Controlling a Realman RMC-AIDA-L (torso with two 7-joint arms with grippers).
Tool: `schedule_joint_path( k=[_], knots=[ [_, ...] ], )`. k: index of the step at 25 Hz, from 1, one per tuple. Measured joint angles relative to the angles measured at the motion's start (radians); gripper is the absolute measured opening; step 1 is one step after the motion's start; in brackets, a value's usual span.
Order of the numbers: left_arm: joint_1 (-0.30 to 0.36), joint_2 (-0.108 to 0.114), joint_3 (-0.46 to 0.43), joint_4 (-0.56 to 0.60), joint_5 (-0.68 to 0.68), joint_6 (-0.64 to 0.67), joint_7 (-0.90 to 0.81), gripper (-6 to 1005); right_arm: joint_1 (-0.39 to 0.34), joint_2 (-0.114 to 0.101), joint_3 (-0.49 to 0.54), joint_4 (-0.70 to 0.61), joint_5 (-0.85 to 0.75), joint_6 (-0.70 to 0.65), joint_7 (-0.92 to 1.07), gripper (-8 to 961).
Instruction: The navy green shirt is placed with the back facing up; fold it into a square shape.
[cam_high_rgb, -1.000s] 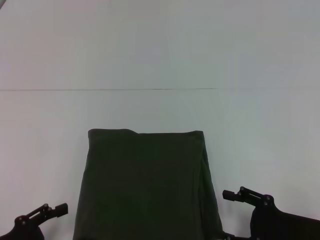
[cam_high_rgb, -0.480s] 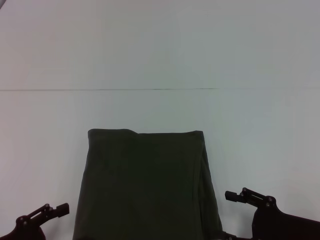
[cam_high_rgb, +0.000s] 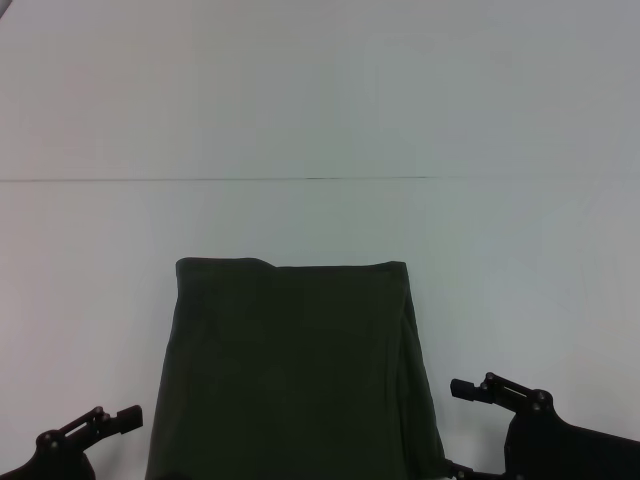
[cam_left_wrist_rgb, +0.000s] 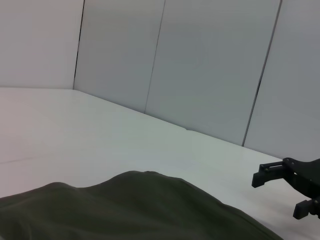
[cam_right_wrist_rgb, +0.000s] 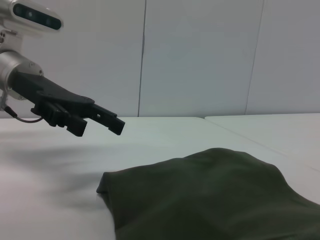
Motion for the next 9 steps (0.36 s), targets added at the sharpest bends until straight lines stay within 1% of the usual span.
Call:
schedule_joint_path(
  k=[9],
  knots=[
    [0.001, 0.0, 0.0, 0.0, 0.0, -0.006, -0.001, 921, 0.005, 0.0, 0.0, 0.0, 0.006, 0.0, -0.001, 882]
  ],
)
